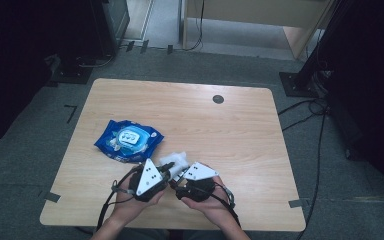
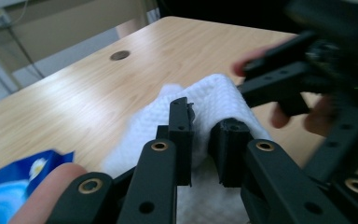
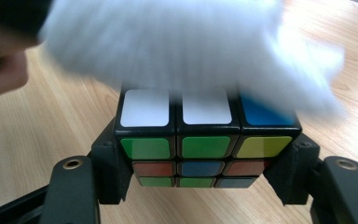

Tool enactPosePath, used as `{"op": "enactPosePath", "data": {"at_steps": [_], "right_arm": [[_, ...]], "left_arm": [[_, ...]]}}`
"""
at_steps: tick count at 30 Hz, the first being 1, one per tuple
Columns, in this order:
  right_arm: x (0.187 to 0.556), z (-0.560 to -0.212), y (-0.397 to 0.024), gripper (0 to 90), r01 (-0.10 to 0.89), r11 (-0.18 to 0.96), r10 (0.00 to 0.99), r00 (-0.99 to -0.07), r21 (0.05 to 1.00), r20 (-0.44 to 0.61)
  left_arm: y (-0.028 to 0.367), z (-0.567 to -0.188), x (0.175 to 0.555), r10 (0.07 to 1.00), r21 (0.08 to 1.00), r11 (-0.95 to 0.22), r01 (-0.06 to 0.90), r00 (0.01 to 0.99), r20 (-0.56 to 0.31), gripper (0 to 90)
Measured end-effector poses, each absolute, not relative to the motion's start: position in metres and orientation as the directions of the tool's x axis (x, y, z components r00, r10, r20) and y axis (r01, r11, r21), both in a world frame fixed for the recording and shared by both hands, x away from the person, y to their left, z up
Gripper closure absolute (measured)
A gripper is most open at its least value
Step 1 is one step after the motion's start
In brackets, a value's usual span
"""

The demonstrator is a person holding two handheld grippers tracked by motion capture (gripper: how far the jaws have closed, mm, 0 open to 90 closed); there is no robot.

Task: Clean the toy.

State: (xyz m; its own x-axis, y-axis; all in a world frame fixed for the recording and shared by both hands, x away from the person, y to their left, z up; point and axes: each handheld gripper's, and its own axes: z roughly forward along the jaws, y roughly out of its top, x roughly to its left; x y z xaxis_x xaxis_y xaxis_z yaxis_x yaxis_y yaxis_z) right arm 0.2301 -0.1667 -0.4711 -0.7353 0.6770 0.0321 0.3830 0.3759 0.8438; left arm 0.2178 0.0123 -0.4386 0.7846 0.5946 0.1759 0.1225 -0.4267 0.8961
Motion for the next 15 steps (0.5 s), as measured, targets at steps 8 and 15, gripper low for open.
{"op": "enactPosePath", "data": {"at_steps": [8,15], "right_arm": [[0.229,-0.472,-0.168,34.7,0.375,0.390,0.675,-0.737,0.841,0.015],[0.230,-0.471,-0.168,34.7,0.375,0.380,0.676,-0.736,0.846,0.023]], "left_arm": [[0.022,-0.439,0.228,0.677,0.906,-0.380,0.190,0.724,0.132,77.5],[0.024,-0.439,0.226,0.657,0.913,-0.360,0.189,0.747,0.104,76.7]]}}
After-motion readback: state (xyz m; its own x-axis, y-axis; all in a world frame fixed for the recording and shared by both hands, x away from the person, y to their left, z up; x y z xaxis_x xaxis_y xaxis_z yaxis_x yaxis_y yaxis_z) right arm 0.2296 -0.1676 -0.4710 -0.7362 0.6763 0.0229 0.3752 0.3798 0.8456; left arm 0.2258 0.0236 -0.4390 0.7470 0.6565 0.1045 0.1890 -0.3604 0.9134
